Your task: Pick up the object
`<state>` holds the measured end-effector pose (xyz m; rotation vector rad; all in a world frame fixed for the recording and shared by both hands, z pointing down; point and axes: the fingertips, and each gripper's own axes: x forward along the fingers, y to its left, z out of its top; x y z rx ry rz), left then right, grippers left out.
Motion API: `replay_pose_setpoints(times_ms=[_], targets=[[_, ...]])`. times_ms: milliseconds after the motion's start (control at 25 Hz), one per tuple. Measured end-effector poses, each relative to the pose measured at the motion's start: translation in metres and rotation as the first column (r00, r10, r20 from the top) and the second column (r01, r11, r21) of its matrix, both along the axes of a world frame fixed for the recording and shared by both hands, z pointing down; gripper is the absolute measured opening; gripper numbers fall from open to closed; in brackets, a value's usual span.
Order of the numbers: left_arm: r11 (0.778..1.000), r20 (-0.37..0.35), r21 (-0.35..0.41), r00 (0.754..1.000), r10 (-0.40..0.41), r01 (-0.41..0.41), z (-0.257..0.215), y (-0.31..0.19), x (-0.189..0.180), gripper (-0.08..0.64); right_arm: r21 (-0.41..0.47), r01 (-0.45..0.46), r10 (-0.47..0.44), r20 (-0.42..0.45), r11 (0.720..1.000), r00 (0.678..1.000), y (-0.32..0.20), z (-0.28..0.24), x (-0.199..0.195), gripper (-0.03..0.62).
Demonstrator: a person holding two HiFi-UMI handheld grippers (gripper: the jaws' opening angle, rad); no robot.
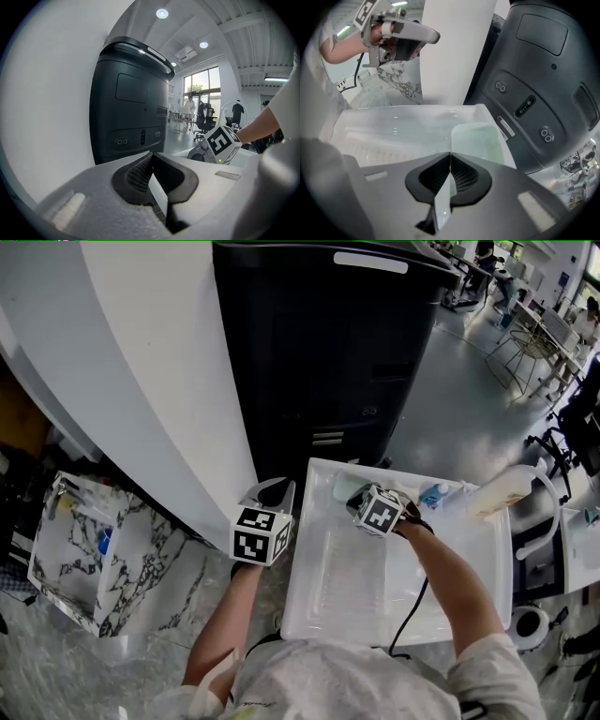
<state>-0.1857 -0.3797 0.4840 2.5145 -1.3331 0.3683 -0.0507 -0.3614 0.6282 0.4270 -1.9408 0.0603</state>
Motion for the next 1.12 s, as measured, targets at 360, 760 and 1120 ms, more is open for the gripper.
replay_pose_setpoints(times_ms=[360,760,1120], targets=[[0.999,-0.007,0.016,0.999,0.048,-0.048,-0.008,-0.004,0.008,0.006,0.027,-0.083,0.082,0.058,0.996,0.995,-0.004,-0.024,-0.001,0.009],[0.992,-0.006,0.038,0.992,0.124,-0.124,-0.024,-0.004,0.025,0.006,0.091,-0.197,0.183,0.142,0.976,0.973,-0.009,-0.062,0.008,0.009],[0.983,-0.001,0.047,0.984,0.176,-0.176,-0.037,-0.001,0.04,0.006,0.138,-0.283,0.246,0.235,0.949,0.94,-0.005,-0.103,0.014,0.009]])
